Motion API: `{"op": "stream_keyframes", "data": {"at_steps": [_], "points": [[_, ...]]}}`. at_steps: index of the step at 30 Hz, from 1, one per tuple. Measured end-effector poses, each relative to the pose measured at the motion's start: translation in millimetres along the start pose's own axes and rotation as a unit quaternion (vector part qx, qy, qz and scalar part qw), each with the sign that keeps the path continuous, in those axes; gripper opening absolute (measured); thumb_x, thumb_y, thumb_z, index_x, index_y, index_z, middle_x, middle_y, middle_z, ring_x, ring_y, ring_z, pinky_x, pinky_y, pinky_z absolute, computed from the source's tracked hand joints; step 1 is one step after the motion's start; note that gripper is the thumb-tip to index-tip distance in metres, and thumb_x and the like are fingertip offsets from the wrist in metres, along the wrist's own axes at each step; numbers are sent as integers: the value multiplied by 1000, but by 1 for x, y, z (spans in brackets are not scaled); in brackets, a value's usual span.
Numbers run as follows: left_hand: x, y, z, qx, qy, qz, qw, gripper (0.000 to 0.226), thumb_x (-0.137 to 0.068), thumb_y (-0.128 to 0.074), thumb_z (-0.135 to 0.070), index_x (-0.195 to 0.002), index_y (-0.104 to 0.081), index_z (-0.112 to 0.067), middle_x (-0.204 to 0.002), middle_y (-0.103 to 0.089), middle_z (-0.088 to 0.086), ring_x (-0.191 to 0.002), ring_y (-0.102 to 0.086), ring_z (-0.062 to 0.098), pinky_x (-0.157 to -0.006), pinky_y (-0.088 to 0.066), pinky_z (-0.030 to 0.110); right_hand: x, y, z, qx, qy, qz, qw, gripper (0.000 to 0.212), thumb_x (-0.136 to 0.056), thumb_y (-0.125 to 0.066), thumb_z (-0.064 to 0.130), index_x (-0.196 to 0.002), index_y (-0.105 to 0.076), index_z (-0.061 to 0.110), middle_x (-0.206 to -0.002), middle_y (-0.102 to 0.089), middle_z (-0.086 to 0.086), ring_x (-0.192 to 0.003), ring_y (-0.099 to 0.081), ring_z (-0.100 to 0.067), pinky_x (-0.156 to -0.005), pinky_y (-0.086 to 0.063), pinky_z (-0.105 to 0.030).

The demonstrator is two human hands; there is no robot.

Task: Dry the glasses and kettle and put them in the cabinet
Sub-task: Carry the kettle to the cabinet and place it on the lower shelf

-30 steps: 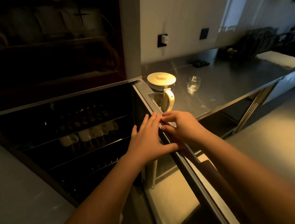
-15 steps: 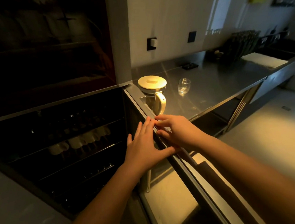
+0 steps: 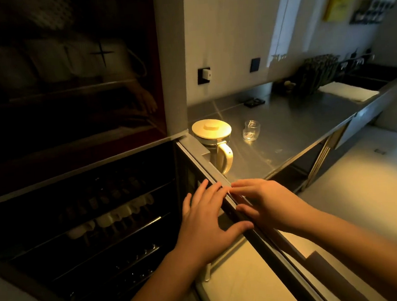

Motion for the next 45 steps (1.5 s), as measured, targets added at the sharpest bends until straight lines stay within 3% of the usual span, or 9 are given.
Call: {"op": "stream_keyframes", "data": {"at_steps": [3, 7, 12, 18, 23, 27, 36, 40, 45], "points": [[-13, 8, 15, 14, -19, -4, 1000, 89, -73, -22, -84, -149, -22, -37, -156, -15, -22, -143, 6, -4, -121, -1, 42, -9, 3, -15, -36, -33, 18, 999, 43, -92, -52, 38, -134, -49, 29, -142, -45, 12, -128, -44, -4, -107, -39, -23], [-53, 18, 31, -9, -30, 3, 1000, 81, -84, -31, -75, -152, -14, -35, -158, -9, -21, -144, 6, -3, -121, 2, 41, -42, 7, -60, -63, -93, 3, 994, 58, -85, -44, 54, -137, -45, 30, -140, -48, 9, -122, -48, -3, -100, -38, -16], [-129, 26, 28, -69, -44, 26, 996, 76, -91, -34, -66, -153, -9, -30, -161, -5, -13, -146, 4, 3, -121, 3, 41, -103, 1, -125, -56, -137, -49, 988, 54, -89, -56, 47, -137, -49, 23, -141, -50, 3, -129, -45, -12, -103, -33, -21], [-214, 16, 32, -142, -27, 136, 980, 73, -92, -28, -66, -149, -27, -20, -157, -24, -2, -145, -19, 15, -118, -13, 39, -163, -42, -183, -129, -211, -91, 965, 60, -89, -59, 44, -140, -45, 19, -143, -47, -1, -130, -44, -17, -105, -35, -28], [-263, 5, 49, -227, -2, 205, 952, 73, -94, -26, -64, -151, -21, -18, -159, -21, 2, -145, -22, 20, -119, -13, 46, -189, -80, -198, -172, -243, -102, 949, 63, -89, -61, 42, -143, -41, 16, -138, -50, -4, -126, -47, -19, -101, -39, -31], [-282, -6, 63, -254, 23, 236, 938, 72, -93, -24, -64, -149, -24, -19, -158, -22, 2, -143, -26, 22, -119, -15, 51, -197, -96, -200, -218, -252, -138, 933, 51, -87, -64, 39, -134, -51, 22, -118, -60, 0, -105, -55, -14, -86, -45, -26], [-286, -11, 54, -224, 24, 284, 932, 63, -94, -29, -61, -144, -31, -23, -149, -38, 0, -136, -36, 23, -115, -23, 50, -182, -96, -203, -256, -259, -181, 914, 44, -89, -62, 33, -132, -53, 25, -112, -61, 4, -99, -55, -12, -86, -47, -26], [-275, -16, 32, -211, 8, 303, 929, 67, -95, -29, -60, -150, -21, -23, -155, -28, 0, -143, -24, 28, -116, -16, 50, -160, -92, -211, -246, -270, -182, 913, 45, -90, -63, 32, -133, -52, 26, -112, -60, 5, -98, -54, -9, -85, -45, -23], [-262, -26, 13, -194, -20, 305, 932, 70, -95, -31, -61, -151, -17, -23, -157, -25, 1, -144, -23, 28, -117, -12, 50, -132, -87, -217, -232, -278, -192, 912, 44, -89, -63, 33, -131, -53, 28, -110, -61, 8, -97, -55, -7, -85, -47, -22]]}}
Point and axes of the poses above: each hand's wrist, its own x-axis away from the middle knuckle, its own y-axis out of the back of the hand, z = x × y, the point moved 4 cm from there along -x, towards the middle knuckle
